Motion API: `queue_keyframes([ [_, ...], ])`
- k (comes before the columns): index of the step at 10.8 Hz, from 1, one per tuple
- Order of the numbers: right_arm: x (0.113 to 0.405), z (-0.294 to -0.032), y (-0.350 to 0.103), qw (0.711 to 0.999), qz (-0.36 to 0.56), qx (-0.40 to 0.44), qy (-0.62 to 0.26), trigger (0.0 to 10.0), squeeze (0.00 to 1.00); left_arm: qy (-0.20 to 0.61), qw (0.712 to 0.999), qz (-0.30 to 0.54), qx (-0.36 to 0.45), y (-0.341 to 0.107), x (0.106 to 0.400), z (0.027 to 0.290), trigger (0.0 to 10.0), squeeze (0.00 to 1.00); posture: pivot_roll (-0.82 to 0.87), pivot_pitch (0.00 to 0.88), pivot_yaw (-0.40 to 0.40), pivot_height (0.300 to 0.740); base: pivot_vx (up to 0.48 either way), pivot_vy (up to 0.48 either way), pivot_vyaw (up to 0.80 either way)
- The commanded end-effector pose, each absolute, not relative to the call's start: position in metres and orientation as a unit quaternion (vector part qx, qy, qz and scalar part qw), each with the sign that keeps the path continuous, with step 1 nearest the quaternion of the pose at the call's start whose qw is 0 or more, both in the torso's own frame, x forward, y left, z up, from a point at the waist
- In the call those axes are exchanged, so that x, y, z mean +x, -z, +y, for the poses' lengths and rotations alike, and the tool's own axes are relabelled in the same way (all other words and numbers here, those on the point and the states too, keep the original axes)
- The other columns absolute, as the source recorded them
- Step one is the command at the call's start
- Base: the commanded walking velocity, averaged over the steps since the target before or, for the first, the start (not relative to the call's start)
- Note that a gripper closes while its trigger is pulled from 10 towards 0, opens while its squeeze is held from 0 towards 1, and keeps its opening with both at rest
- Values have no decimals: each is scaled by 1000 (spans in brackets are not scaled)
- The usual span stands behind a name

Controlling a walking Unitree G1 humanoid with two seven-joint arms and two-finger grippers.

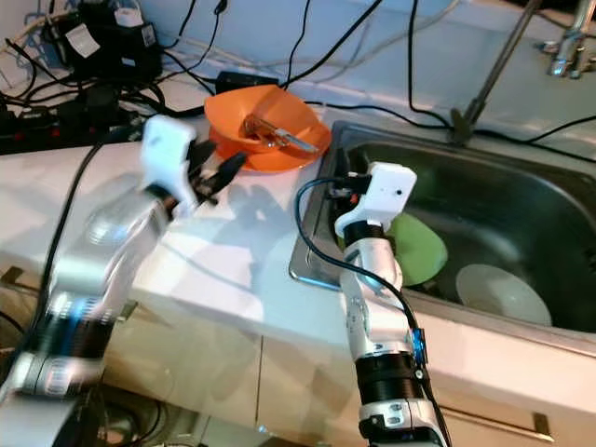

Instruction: Kitchen organization

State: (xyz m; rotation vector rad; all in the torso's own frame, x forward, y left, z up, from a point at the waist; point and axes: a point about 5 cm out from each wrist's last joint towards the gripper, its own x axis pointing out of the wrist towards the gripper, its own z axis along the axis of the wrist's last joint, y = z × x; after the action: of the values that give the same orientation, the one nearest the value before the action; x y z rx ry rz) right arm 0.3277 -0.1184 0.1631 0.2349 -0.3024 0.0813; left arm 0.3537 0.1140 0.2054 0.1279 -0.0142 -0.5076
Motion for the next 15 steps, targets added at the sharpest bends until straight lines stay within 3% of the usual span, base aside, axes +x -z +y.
queue_keyframes([
  [1,327,-121,-160,982,-146,115,-30,10000,0,264,962,10,74,-204,359,107,10000,1000,107,24,-41,740,0,0,0],
  [3,327,-123,-159,982,-146,115,-26,10000,0,274,955,47,107,-201,373,100,10000,1000,100,26,-36,740,0,0,0],
  [4,327,-123,-160,982,-147,115,-24,10000,0,265,956,57,116,-203,380,99,10000,0,100,26,-36,740,0,0,0],
  [15,326,-123,-161,982,-149,113,-19,10000,0,206,967,96,118,-218,416,95,10000,0,65,25,-17,740,0,0,0],
])
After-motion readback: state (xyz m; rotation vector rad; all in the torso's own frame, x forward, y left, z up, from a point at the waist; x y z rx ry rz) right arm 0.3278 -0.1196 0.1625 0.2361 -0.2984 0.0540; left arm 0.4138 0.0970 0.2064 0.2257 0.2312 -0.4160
